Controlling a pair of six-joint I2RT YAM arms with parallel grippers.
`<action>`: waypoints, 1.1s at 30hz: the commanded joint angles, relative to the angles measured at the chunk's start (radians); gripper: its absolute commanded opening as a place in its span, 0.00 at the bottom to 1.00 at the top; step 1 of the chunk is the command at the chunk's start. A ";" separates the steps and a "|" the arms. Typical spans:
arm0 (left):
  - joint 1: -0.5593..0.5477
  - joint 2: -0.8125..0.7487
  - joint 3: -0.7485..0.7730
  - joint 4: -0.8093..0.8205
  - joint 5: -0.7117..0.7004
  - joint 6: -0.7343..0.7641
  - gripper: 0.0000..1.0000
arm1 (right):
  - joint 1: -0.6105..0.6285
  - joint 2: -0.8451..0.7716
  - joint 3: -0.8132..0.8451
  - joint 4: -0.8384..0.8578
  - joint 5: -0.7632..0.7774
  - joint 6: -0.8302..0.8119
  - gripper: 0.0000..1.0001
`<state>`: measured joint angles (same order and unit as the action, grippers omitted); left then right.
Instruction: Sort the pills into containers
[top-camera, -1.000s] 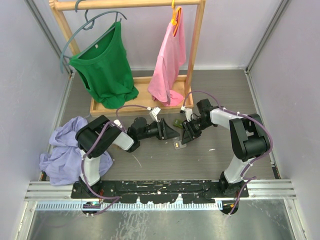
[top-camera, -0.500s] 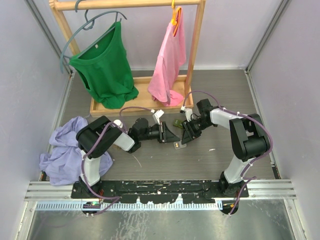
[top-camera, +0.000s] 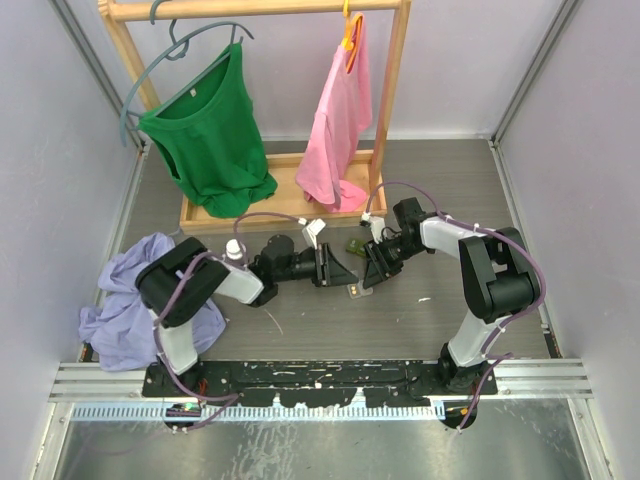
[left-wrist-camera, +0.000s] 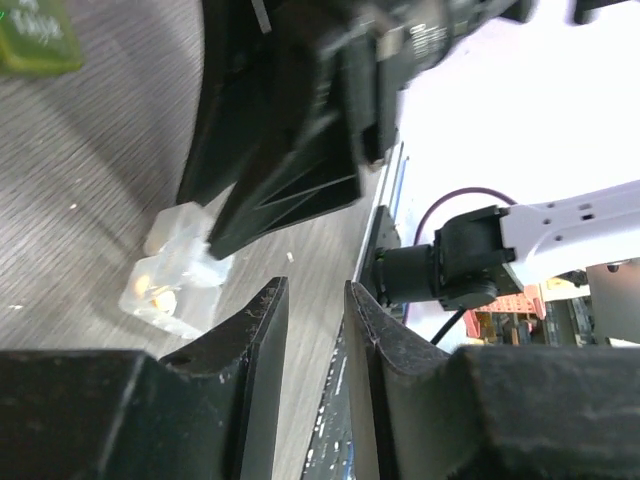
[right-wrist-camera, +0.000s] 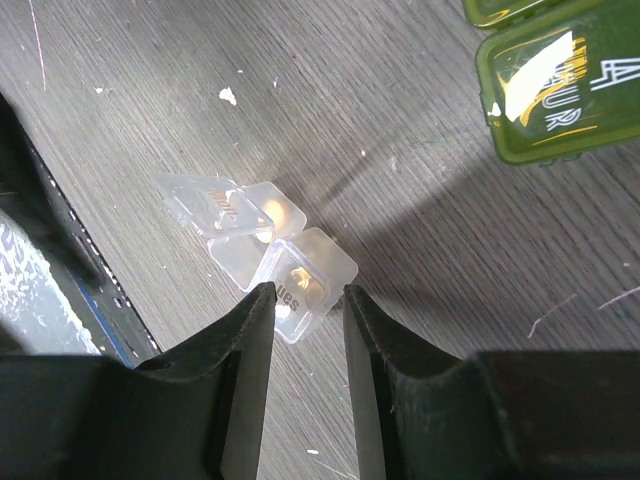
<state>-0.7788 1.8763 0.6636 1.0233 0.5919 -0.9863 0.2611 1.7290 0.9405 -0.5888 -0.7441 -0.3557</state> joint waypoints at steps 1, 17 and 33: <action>0.013 -0.141 -0.031 -0.021 -0.082 0.063 0.27 | 0.007 0.020 0.024 0.010 0.052 -0.013 0.38; 0.016 -0.139 0.160 -0.534 -0.340 0.269 0.00 | 0.016 0.023 0.027 0.009 0.058 -0.018 0.38; -0.095 -0.115 0.228 -0.644 -0.238 0.345 0.02 | 0.017 0.026 0.029 0.006 0.064 -0.019 0.38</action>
<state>-0.8509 1.7958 0.8532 0.4076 0.3222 -0.6807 0.2714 1.7351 0.9504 -0.5957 -0.7372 -0.3561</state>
